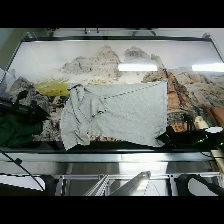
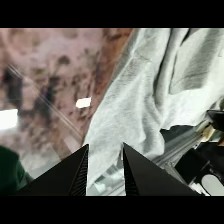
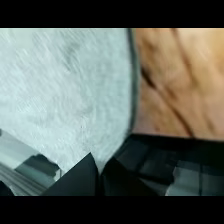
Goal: Fold the shirts.
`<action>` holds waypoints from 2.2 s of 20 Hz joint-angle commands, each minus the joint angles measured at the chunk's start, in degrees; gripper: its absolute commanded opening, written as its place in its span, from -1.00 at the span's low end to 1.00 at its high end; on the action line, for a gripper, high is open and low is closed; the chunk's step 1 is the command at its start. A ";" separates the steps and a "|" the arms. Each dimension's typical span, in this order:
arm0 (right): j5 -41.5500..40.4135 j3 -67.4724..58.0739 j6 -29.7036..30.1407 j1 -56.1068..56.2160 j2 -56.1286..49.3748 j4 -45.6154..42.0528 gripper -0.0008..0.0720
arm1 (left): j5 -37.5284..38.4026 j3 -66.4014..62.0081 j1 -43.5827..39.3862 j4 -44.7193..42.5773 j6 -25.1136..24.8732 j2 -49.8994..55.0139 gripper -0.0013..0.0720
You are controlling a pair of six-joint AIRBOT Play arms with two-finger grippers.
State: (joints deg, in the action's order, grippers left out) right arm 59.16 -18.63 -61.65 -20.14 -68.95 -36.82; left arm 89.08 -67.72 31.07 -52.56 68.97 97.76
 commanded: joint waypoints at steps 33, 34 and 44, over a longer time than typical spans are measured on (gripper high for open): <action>25.35 -56.33 0.94 -33.92 25.59 52.26 -0.94 | 17.22 -33.24 24.79 71.82 -11.47 -44.65 -0.92; 25.97 -56.33 -0.20 -33.90 25.46 50.80 -0.94 | 17.22 -35.26 28.41 71.76 -11.45 -45.22 -0.92; 11.10 -50.31 -3.10 -12.41 17.42 10.62 -0.94 | 7.17 -35.52 -6.93 26.60 -11.58 -24.94 -0.92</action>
State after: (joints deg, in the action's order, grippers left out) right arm 78.32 -72.34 -63.57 -41.06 -48.27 -11.99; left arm 103.42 -104.95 37.87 -4.91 58.83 66.06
